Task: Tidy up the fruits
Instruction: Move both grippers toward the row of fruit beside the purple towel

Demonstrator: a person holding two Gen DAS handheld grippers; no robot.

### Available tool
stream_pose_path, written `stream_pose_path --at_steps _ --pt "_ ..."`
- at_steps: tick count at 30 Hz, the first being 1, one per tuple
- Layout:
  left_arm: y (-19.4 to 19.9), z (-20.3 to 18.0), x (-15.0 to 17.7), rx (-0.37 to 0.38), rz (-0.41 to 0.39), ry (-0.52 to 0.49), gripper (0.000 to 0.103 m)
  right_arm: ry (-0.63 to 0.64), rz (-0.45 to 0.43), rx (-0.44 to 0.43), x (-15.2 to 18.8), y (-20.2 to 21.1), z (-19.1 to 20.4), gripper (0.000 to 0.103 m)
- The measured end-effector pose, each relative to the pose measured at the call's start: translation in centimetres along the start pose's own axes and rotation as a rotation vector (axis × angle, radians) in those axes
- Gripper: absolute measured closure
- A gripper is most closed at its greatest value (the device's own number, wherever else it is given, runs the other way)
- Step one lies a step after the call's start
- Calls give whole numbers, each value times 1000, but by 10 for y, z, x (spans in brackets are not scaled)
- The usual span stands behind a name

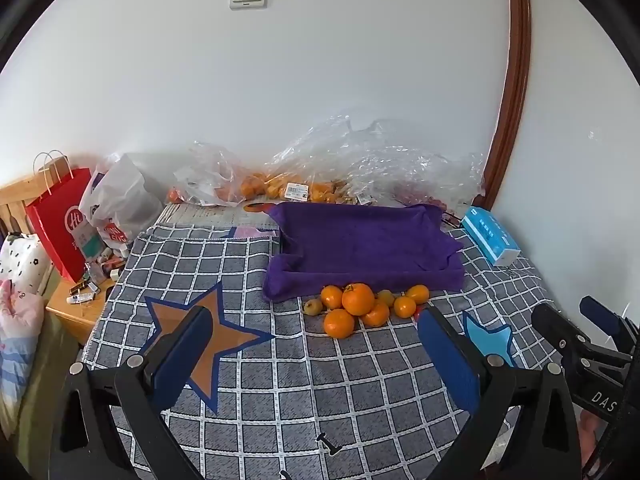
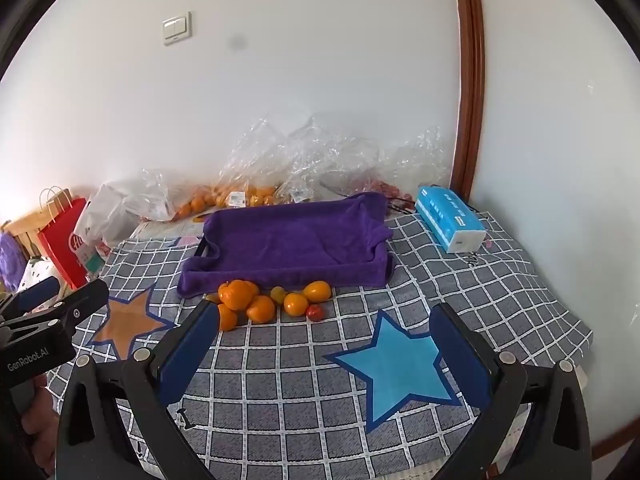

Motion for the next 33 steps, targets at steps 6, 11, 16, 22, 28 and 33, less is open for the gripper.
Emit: stream_pose_path --at_steps 6,11,16,22,28,33 --pt "2 -3 0 7 -10 -11 0 -10 2 -2 2 -2 -4 0" --pt "4 -2 0 13 -14 -8 0 -14 3 -2 3 -1 0 0" --pt "6 3 -2 10 -25 1 0 -11 10 -17 3 -4 4 0" --pt "3 7 -7 3 -27 7 0 -9 13 -31 2 -10 8 0" --pt "-8 10 -11 28 -12 13 0 -12 43 -65 -3 -19 14 0" --pt "-16 12 -15 30 -8 12 0 11 38 -46 -7 -28 17 0"
Point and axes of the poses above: each gripper's, at about its wrist camera, not at the fingertips, and y roughly against the way its jaws point, z to its left, x to its underside, the point moved 2 cm from there along -y, roughly the way its jaws point, and after that the axes turned 1 degree about y, right-handed, at the moved point
